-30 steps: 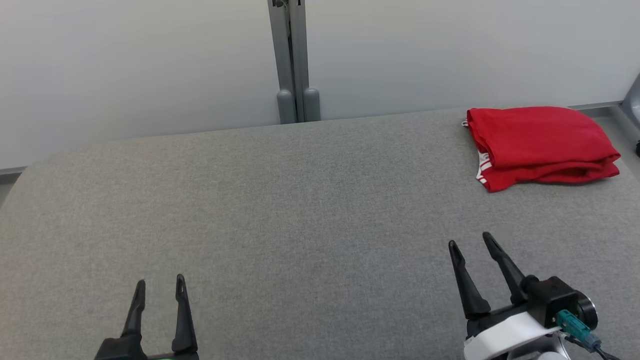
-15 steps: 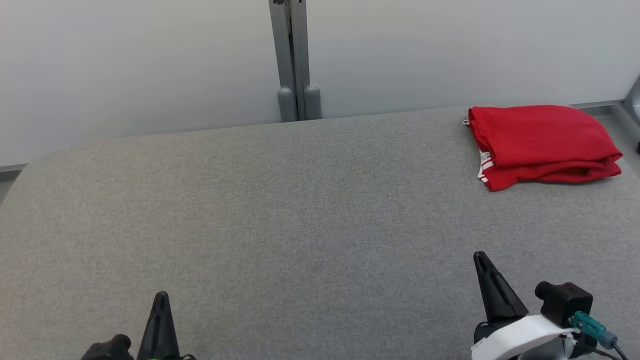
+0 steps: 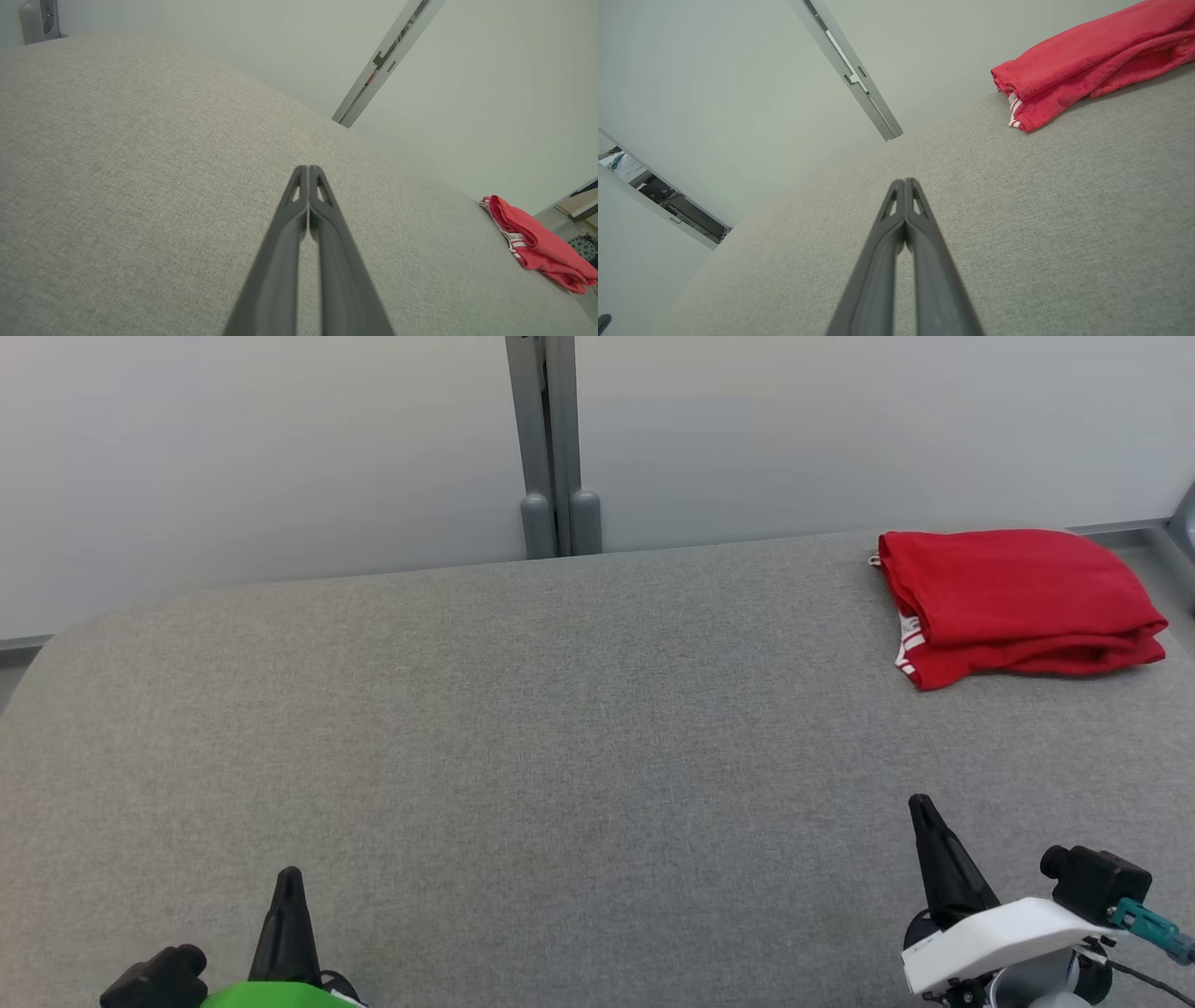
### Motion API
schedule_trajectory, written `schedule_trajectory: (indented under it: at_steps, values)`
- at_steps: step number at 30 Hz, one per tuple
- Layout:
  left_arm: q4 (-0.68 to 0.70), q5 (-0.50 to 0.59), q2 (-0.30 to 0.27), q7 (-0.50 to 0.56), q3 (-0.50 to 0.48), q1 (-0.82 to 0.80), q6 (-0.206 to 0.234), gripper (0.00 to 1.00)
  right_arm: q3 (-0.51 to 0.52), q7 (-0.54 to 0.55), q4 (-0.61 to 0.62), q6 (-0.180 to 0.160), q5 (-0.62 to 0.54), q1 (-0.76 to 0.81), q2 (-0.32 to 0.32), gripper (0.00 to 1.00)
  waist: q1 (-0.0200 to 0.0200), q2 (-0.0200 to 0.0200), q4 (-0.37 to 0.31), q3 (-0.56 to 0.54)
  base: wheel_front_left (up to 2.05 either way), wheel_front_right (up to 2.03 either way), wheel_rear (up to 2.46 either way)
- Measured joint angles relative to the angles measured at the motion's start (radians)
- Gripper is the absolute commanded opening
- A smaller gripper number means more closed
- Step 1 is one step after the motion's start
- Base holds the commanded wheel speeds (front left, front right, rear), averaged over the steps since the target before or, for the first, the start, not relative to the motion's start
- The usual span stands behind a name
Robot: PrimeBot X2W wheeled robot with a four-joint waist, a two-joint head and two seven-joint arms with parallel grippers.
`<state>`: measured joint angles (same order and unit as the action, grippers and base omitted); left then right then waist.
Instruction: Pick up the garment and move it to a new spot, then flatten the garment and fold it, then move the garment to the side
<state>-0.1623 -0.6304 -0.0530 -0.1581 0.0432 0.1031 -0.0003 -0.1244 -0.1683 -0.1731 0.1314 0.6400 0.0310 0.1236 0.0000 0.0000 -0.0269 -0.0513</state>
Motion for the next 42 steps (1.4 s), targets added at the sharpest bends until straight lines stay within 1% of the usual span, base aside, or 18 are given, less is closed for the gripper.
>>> schedule_trajectory:
  at_steps: [8, 9, 16, 42]
  values:
    - [-0.007, -0.119, -0.003, 0.026, -0.012, -0.024, -0.014, 0.0, 0.019, 0.026, -0.007, 0.0, 0.119, -0.017, -0.003, 0.0, 0.0, 0.0, 0.002, 0.004, 0.0, 0.0, 0.0]
    - [-0.009, -0.144, -0.003, 0.035, -0.015, -0.032, -0.017, 0.0, 0.024, 0.031, -0.01, 0.0, 0.15, -0.019, -0.004, 0.0, 0.0, 0.0, 0.003, 0.005, 0.0, 0.0, 0.0]
    - [-0.016, -0.243, -0.004, 0.058, -0.027, -0.049, -0.028, 0.0, 0.042, 0.054, -0.016, 0.0, 0.243, -0.03, -0.007, 0.0, 0.0, 0.0, 0.005, 0.009, 0.0, 0.0, 0.0]
    - [-0.04, -0.536, -0.008, 0.131, -0.066, -0.108, -0.066, 0.0, 0.102, 0.129, -0.036, 0.0, 0.539, -0.068, -0.02, 0.0, 0.0, 0.0, 0.011, 0.023, 0.0, 0.0, 0.0]
